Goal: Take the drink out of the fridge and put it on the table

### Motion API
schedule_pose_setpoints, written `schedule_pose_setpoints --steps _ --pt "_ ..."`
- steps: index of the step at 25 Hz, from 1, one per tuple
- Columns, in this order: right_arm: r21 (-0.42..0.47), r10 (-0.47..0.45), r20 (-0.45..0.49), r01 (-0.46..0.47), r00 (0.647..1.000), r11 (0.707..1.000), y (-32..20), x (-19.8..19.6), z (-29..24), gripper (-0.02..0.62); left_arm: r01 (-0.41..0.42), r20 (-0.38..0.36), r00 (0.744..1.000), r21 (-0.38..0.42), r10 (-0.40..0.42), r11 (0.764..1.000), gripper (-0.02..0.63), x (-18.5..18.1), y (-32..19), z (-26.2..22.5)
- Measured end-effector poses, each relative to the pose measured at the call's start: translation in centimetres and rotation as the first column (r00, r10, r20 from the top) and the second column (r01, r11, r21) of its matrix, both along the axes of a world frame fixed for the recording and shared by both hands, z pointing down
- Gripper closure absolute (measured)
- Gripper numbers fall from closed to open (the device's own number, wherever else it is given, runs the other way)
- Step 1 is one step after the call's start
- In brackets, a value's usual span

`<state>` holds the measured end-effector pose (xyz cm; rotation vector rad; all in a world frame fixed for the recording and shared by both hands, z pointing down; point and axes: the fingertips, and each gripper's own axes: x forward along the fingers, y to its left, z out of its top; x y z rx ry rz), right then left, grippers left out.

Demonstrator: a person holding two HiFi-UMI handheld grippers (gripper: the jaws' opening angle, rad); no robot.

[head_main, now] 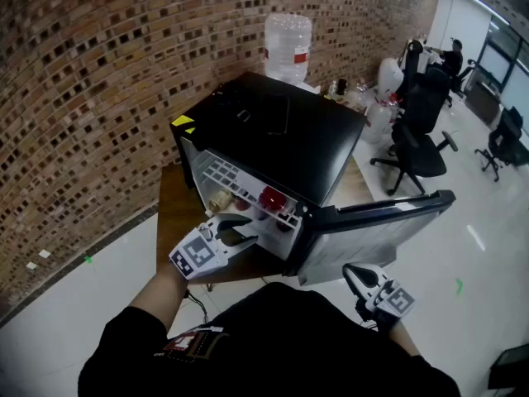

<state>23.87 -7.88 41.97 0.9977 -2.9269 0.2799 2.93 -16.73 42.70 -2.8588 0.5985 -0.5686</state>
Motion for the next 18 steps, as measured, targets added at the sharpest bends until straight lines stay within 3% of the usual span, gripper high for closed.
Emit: schedule_pose_setpoints --steps 4,6,8,11,14,16,18 --pt "0.008 -0.002 -0.005 0.002 1.0 1.0 -0.1 0.2 -0.2 0.583 -0.032 0.208 0.978 0.114 0.008 0.993 0.377 0.2 -3.1 0.7" --pt "0.009 0.005 -0.009 -0.005 1.0 1.0 0.0 0.4 -0.1 0.583 -0.064 0.327 0.945 0.171 0.005 0.983 0.343 0.1 -5.0 0.9" --pt "0.005 0.02 -0.01 -0.019 1.0 1.0 0.1 0.5 -0.1 0.583 -0.11 0.446 0.895 0.226 -0.002 0.968 0.32 0.1 -6.8 1.0" --pt "0.0 0.044 -0.01 -0.044 0.999 0.999 0.4 0.7 0.1 0.583 -0.21 0.62 0.784 0.277 -0.007 0.938 0.286 0.5 -9.1 1.9" --pt "-0.003 0.072 -0.01 -0.072 0.997 0.997 0.7 1.3 0.3 0.583 -0.328 0.766 0.643 0.279 -0.003 0.902 0.242 1.4 -10.7 3.5" --pt "-0.003 0.091 -0.01 -0.091 0.996 0.996 1.0 1.7 0.3 0.583 -0.401 0.831 0.556 0.253 0.014 0.88 0.23 2.0 -11.3 4.6" --pt "-0.004 0.11 -0.01 -0.11 0.994 0.994 1.2 2.1 0.5 0.583 -0.451 0.872 0.488 0.206 0.047 0.869 0.23 2.5 -11.6 5.4"
